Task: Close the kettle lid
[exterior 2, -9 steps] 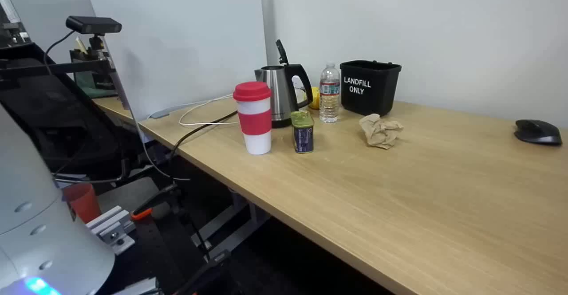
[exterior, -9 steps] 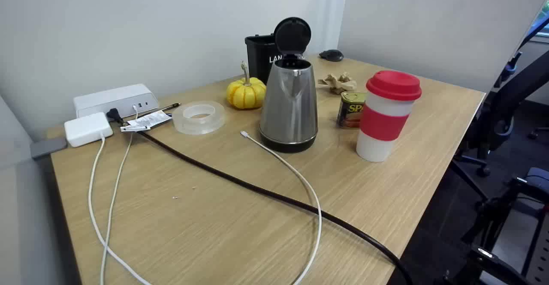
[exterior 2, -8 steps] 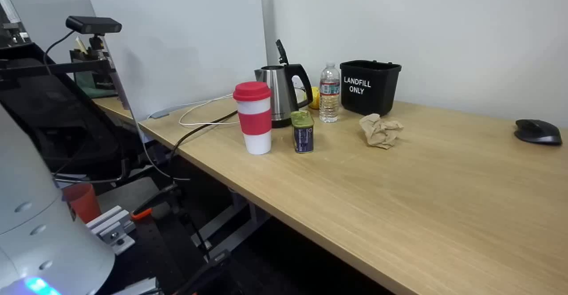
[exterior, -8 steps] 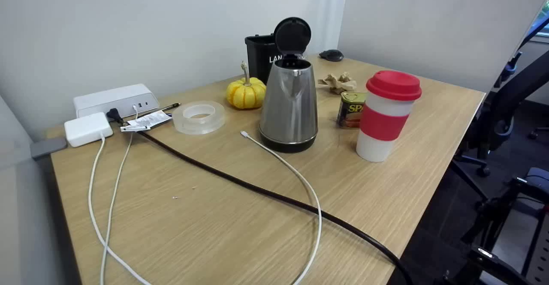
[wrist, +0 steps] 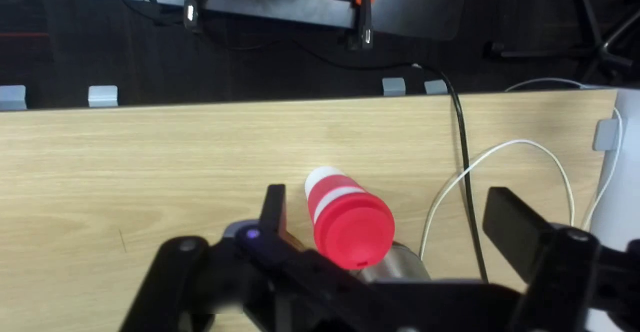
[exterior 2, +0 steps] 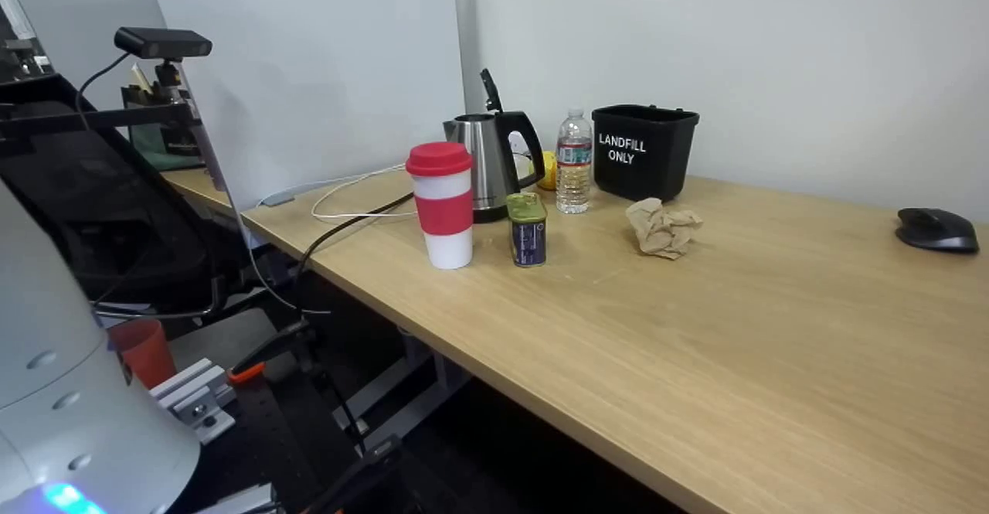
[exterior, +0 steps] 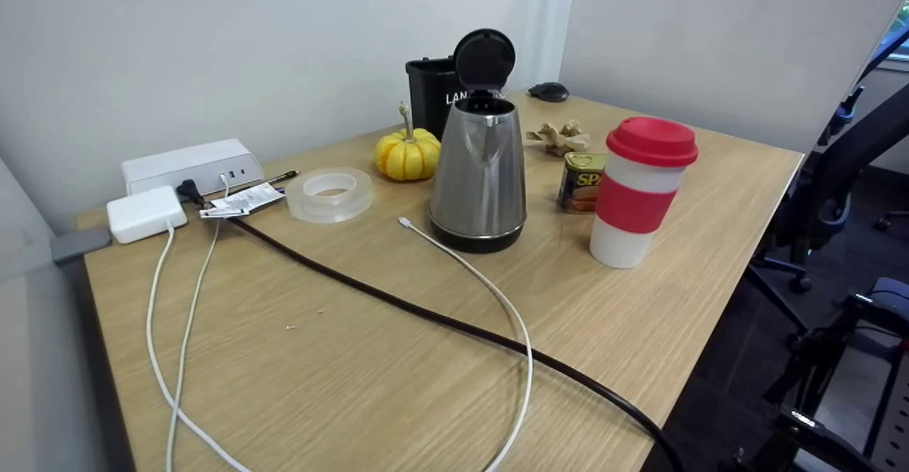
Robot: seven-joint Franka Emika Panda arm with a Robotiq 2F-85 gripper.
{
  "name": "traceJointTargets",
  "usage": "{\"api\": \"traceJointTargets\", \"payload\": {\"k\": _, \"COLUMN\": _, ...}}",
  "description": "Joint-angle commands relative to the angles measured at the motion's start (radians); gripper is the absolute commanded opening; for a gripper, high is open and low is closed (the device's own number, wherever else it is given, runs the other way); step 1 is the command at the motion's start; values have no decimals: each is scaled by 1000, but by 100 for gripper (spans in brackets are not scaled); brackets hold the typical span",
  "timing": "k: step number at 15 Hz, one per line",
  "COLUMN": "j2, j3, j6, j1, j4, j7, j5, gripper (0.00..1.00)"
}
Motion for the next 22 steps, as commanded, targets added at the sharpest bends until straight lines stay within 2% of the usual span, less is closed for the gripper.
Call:
{"api": "traceJointTargets", "payload": {"k": 1, "j2": 78, "j3": 19, "j6": 130, "j1": -9, "j4": 18, "j7": 52, "j5": 72, "gripper": 100}}
{"api": "traceJointTargets", "payload": {"k": 5, "j2": 176, "j3": 83, "j6": 313, "j1": -21, "j4": 40, "j7": 201, "j5": 93, "gripper": 100}}
{"api": "traceJointTargets", "payload": {"k": 9, "j2": 249, "j3": 159, "j6": 384, "j1": -25, "j4": 71, "j7": 395, "j5": 66, "gripper": 100}}
{"api": "traceJointTargets", "payload": {"k": 10, "j2": 223, "j3": 135, "j6": 373, "j1": -9, "j4": 51, "j7": 337, "j5": 79, "gripper": 100}}
{"api": "traceJointTargets", "payload": {"k": 19, "j2": 226, "j3": 138, "j6": 376, "j1": -10, "j4": 54, "j7": 347, "j5": 78, "gripper": 100}}
{"api": "traceJointTargets", "payload": {"k": 22, "j2": 232, "j3": 179, "j6": 473, "j1": -31, "j4": 45, "j7": 411, "j5": 20, "gripper": 100}}
